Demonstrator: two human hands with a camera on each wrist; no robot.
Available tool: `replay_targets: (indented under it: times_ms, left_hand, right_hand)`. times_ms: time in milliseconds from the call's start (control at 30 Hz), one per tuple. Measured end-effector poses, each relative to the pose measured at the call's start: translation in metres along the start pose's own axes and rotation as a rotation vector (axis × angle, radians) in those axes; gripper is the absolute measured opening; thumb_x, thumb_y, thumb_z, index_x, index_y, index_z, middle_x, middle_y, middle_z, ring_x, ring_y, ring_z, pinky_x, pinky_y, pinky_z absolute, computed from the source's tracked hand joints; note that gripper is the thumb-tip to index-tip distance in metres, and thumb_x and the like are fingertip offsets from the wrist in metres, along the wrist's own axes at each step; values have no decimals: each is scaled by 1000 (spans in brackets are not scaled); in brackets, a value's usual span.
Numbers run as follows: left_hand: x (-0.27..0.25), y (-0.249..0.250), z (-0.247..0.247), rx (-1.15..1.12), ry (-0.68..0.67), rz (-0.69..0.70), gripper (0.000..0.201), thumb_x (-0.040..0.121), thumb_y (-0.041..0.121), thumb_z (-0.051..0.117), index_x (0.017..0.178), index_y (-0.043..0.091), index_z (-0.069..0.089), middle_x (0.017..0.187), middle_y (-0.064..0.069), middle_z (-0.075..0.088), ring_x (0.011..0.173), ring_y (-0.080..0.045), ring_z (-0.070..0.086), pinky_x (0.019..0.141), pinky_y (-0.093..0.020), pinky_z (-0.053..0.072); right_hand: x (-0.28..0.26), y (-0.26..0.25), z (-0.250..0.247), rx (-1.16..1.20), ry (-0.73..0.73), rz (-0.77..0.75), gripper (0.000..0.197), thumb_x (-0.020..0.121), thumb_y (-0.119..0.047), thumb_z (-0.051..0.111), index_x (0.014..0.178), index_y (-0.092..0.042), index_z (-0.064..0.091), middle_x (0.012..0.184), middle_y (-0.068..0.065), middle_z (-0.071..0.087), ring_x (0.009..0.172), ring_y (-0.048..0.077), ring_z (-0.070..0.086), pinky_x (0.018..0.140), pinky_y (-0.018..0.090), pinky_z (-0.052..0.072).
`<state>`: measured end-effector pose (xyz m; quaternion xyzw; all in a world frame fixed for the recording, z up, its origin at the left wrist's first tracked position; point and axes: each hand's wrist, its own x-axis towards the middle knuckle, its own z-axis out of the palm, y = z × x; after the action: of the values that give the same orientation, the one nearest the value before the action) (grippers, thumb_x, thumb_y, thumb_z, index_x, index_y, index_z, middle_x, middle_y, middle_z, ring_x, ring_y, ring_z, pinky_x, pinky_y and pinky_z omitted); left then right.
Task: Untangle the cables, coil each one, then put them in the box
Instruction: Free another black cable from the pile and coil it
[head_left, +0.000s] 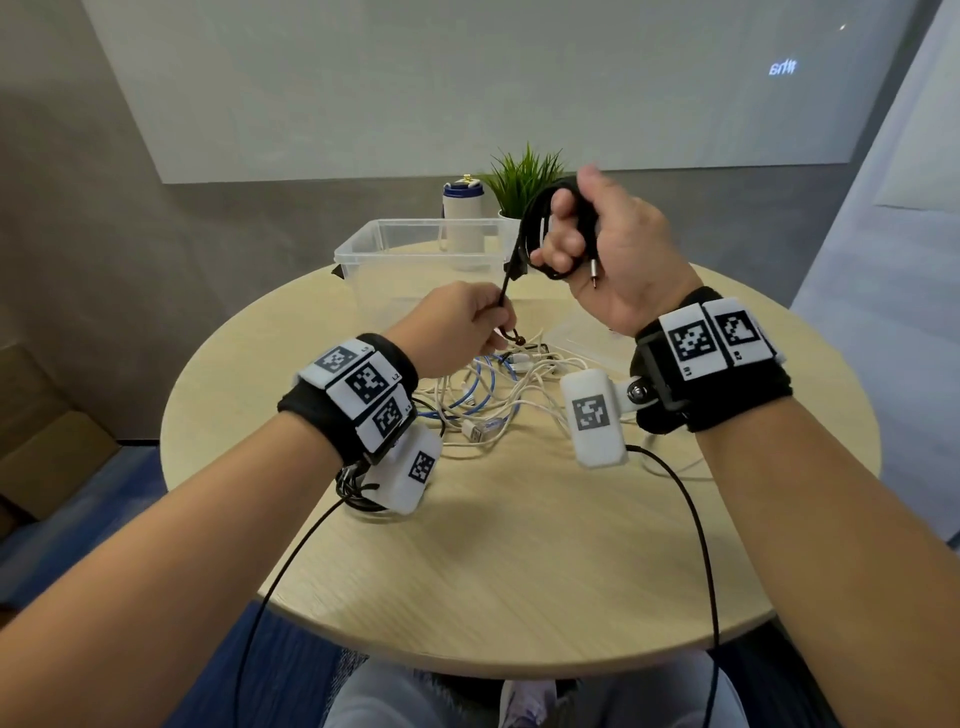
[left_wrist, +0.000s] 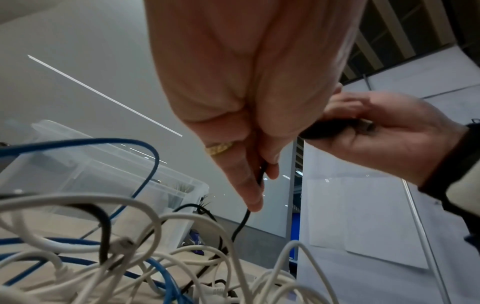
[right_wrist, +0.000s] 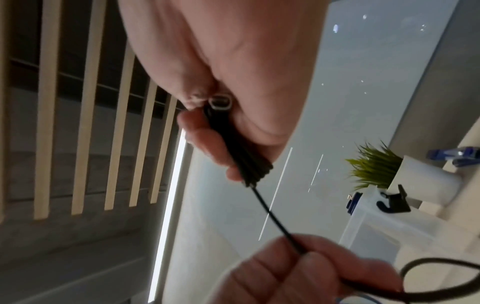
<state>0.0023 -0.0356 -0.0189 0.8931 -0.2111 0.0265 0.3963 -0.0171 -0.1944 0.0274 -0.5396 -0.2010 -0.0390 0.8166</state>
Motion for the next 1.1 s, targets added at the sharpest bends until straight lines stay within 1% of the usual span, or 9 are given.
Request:
replay_targets:
  times_ms: [67, 167, 267, 367, 433, 567, 733, 933, 1100]
  left_hand:
    - [-1, 0, 3, 49, -62, -11, 24, 98, 10, 39, 87, 14, 61, 85, -9, 70, 83, -22, 70, 82, -38, 57]
    - [-3, 2, 7, 63, -153, -14, 24, 98, 9, 38, 89, 10, 61, 93, -12, 70, 88, -22, 69, 78, -28, 58]
    - [-7, 2, 9, 76, -205, -11, 21, 98, 7, 39, 93, 7, 60, 95, -16, 69, 86, -22, 69, 80, -30, 57]
    - [-10, 4, 6, 50, -180, 5, 21, 97, 4, 38, 95, 4, 59, 92, -15, 68, 84, -23, 70, 76, -28, 58]
    - [-10, 7, 3, -14, -118, 43, 21, 97, 3, 38, 91, 6, 58, 89, -10, 65, 81, -23, 70, 70, -24, 58]
    - [-7, 14, -5, -57, 75, 104, 15, 97, 7, 45, 88, 11, 56, 80, -4, 62, 69, -14, 63, 69, -20, 55]
    - [-3, 10, -15, 53, 232, 160, 10, 96, 15, 48, 94, 18, 57, 80, -5, 61, 81, -31, 61, 82, -44, 52]
    - [-9, 17, -15, -110, 118, 198, 27, 101, 25, 41, 115, 10, 60, 92, -12, 61, 81, -17, 54, 83, -35, 50]
    - [-11, 17, -10, -210, 87, 170, 27, 96, 35, 45, 94, 13, 61, 86, -18, 60, 78, -25, 54, 81, -45, 50]
  right_hand:
    - [1, 1, 1, 122, 9, -16, 40, 104, -29, 28, 81, -8, 53, 66, 7, 65, 64, 21, 63, 71, 31, 51]
    - [3, 1, -2, 176, 32, -75, 34, 104, -24, 31, 91, -5, 56, 97, 12, 66, 95, 23, 63, 79, 28, 50]
    - [3, 2, -5, -59, 105, -170, 27, 101, -18, 40, 91, -6, 62, 86, 3, 65, 73, 6, 61, 63, 21, 50]
    - [7, 11, -16, -655, 210, -241, 28, 97, -26, 53, 88, -3, 66, 84, 14, 65, 59, 7, 48, 55, 23, 42]
    - [9, 16, -23, -936, 189, -207, 38, 95, -29, 55, 75, 3, 57, 60, 9, 53, 45, 5, 34, 48, 22, 31]
    - [6, 21, -24, -1119, 79, -35, 32, 99, -30, 47, 69, -19, 53, 63, -6, 58, 50, -4, 49, 53, 16, 34]
    - [5, 25, -15, -741, 50, 121, 44, 102, -39, 34, 78, -9, 54, 39, -10, 47, 41, 7, 42, 64, 35, 54]
    - [-3, 15, -6, -242, -50, 233, 32, 105, -27, 31, 82, -12, 47, 46, -4, 34, 38, 10, 29, 50, 28, 50]
    - [0, 21, -7, -252, -67, 188, 25, 103, -24, 39, 86, -9, 51, 48, -1, 39, 40, 12, 35, 53, 30, 45]
